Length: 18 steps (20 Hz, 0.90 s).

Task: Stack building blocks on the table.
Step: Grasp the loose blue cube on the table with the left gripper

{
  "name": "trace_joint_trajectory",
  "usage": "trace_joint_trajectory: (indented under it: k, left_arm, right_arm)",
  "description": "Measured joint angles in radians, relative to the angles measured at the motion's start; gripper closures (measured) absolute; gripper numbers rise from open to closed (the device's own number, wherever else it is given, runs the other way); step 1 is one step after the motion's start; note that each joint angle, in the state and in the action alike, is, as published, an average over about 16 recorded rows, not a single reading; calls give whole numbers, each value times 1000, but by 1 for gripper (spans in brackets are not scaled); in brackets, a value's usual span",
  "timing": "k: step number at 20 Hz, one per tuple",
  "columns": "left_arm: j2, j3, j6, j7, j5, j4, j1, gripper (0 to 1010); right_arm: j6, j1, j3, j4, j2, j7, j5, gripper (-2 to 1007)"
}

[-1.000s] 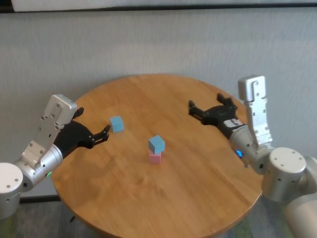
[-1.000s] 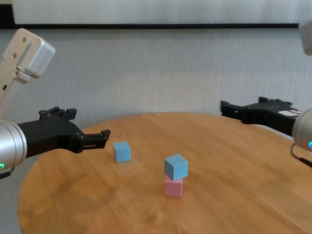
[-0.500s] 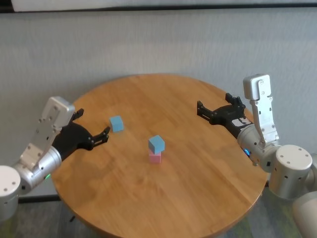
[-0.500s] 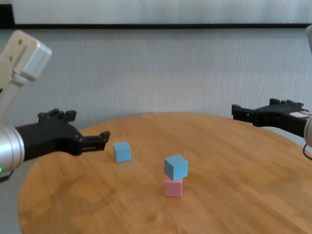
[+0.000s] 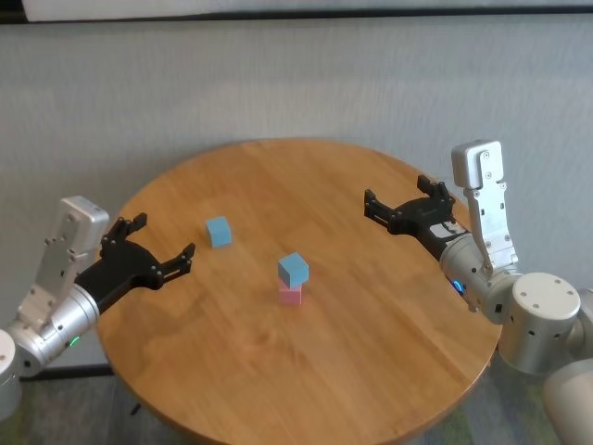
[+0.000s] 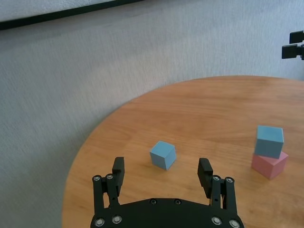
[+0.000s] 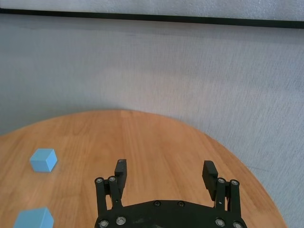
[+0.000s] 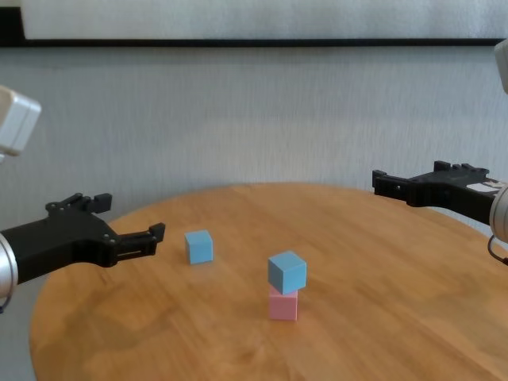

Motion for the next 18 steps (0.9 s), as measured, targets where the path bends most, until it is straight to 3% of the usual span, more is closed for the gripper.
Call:
trace_joint_trajectory:
  k: [4, 7, 18]
  left_arm:
    - [-9, -8, -18, -10, -21, 56, -23, 10]
    - [-16, -9, -14, -10, -26, 92, -44, 10]
    - [-51, 17, 78, 13, 3, 166, -127, 10]
  right_arm:
    - [-1, -1, -1, -1, -2, 0, 1, 0]
    - [-1, -1, -1, -1, -3, 1, 1, 0]
    - [-3, -2, -2, -2, -4, 1, 3, 0]
